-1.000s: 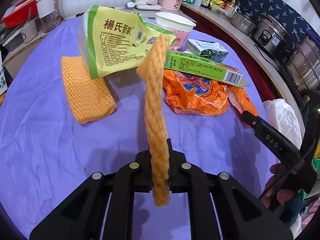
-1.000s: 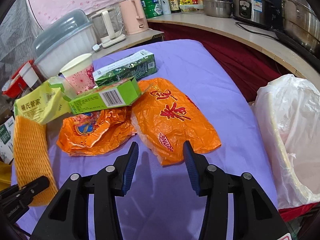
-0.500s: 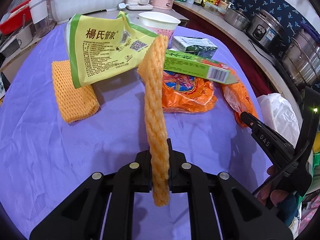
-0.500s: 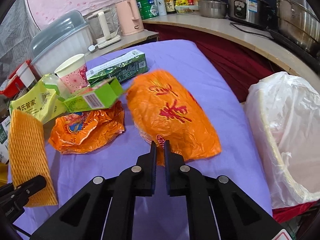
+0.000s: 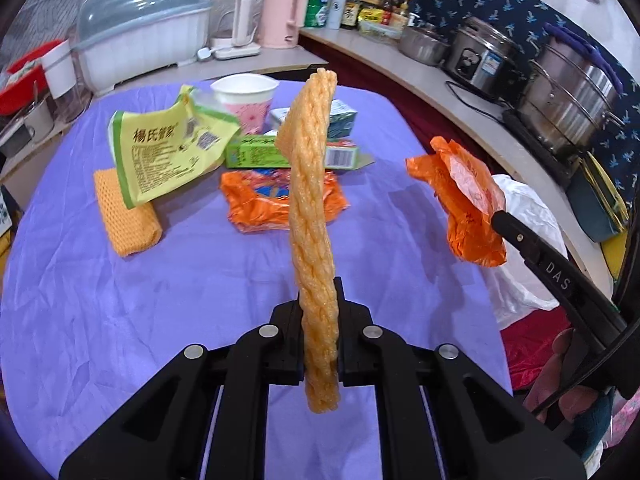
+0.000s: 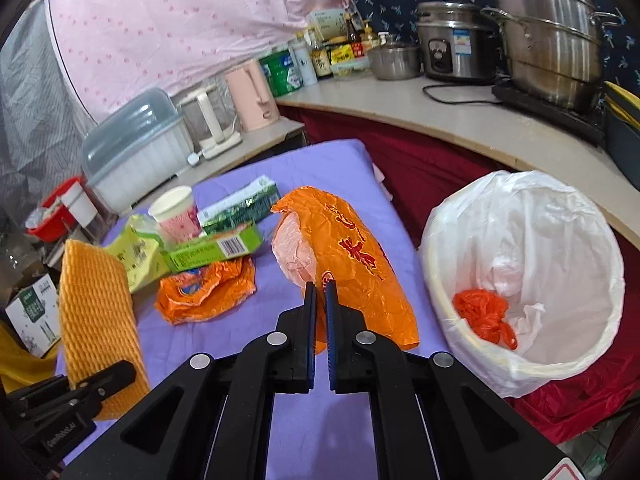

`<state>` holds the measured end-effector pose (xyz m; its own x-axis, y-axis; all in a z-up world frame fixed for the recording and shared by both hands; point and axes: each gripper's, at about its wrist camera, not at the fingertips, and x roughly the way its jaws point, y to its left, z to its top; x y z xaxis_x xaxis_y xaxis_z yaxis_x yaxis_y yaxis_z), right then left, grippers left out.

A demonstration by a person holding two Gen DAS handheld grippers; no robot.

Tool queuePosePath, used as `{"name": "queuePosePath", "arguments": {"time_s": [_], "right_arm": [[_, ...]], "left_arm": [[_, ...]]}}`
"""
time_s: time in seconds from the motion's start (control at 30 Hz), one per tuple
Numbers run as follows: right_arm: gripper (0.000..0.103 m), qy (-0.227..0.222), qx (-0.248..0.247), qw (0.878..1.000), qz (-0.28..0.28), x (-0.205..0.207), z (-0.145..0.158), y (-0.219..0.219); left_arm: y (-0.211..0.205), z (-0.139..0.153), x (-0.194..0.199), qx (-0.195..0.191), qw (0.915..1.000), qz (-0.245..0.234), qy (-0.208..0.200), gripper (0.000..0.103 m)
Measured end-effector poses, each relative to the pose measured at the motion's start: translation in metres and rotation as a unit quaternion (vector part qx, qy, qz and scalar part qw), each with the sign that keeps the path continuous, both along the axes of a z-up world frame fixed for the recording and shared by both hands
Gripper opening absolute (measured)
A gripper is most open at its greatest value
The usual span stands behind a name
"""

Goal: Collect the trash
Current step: 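Grasp the orange foam net with the left tool and lift it, then grasp the orange snack bag with the right tool while the left tool carries the net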

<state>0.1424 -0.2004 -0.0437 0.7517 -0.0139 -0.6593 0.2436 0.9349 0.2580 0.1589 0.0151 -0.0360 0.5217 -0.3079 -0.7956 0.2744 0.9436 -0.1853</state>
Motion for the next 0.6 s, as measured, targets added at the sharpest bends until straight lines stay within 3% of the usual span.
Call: {"name": "queuePosePath", "arguments": {"time_s": [0.27,0.6], "right_arm": [[0.004,-0.04,-0.004,0.999,-0.026,-0.03,0.037,-0.034],[0.004,-0.062,0.005,0.995,-0.073,-0.062,0.056,-0.09]], "left_arm": [[-0.042,0.025,-0.021,0.008,0.9989,-0.037,-0.027,0.01],[-0.103,0.048,-0.036,0.01,0.9943,-0.095,-0.048,0.01]]}}
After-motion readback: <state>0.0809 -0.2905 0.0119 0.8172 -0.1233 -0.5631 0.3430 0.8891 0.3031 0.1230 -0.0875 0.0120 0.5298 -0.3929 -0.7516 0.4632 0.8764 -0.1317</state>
